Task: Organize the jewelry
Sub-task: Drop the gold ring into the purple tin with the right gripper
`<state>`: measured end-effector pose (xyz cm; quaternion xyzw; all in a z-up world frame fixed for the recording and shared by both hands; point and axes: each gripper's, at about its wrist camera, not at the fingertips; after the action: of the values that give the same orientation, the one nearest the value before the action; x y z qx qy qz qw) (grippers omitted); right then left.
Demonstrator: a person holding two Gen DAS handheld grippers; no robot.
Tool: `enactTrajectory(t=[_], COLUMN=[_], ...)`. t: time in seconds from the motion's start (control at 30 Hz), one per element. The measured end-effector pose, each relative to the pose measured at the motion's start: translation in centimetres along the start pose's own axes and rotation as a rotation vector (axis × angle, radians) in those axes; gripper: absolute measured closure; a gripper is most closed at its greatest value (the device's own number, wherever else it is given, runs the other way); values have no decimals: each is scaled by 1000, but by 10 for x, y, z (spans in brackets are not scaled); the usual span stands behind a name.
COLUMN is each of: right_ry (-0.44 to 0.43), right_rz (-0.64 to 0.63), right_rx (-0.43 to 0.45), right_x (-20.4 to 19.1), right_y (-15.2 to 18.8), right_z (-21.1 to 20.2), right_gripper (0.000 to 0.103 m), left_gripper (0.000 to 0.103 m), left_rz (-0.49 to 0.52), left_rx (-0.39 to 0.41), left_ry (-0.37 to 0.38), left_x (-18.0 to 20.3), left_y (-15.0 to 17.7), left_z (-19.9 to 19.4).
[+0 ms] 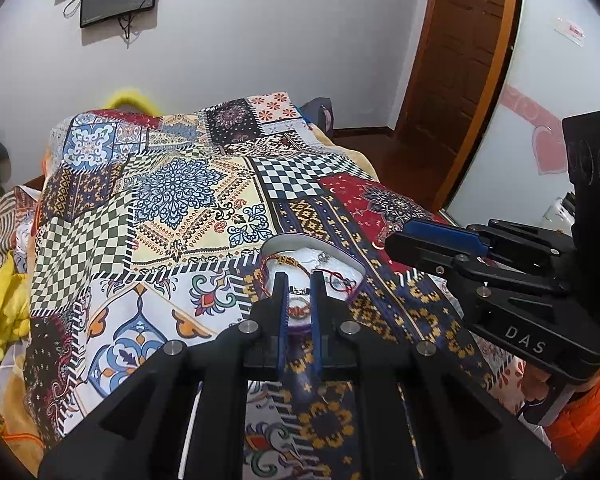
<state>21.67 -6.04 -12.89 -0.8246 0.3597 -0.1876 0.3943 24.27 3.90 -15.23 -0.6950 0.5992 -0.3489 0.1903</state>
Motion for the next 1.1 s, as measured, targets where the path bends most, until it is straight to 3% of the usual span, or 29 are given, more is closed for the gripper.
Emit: enactTrajectory(t=[0.57, 0.9, 1.1], right_ry=[-55, -89, -57], right_rz=[9, 11, -23], right_rx=[-95, -150, -151], right_x=[9, 11, 6], right_y=[-6, -5, -5], right_z=[47, 63, 57], right_gripper=[85, 85, 85], left_gripper=[94, 94, 94], left_rz=[-77, -73, -70], left_rx=[-108, -125, -118], left_ry=[21, 26, 22], left_x=[-20, -18, -17], left_y=[-5, -3, -3], left_z=[54, 60, 53])
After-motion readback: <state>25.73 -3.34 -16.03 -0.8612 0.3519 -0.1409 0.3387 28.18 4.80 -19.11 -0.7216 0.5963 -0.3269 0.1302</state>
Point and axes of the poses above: each gripper's, at about its wrist camera, not at the fingertips, and z roughly the way its jaws point, x to its right, y to its underside, and after that the axes turned 11 degrees about -z, right-handed
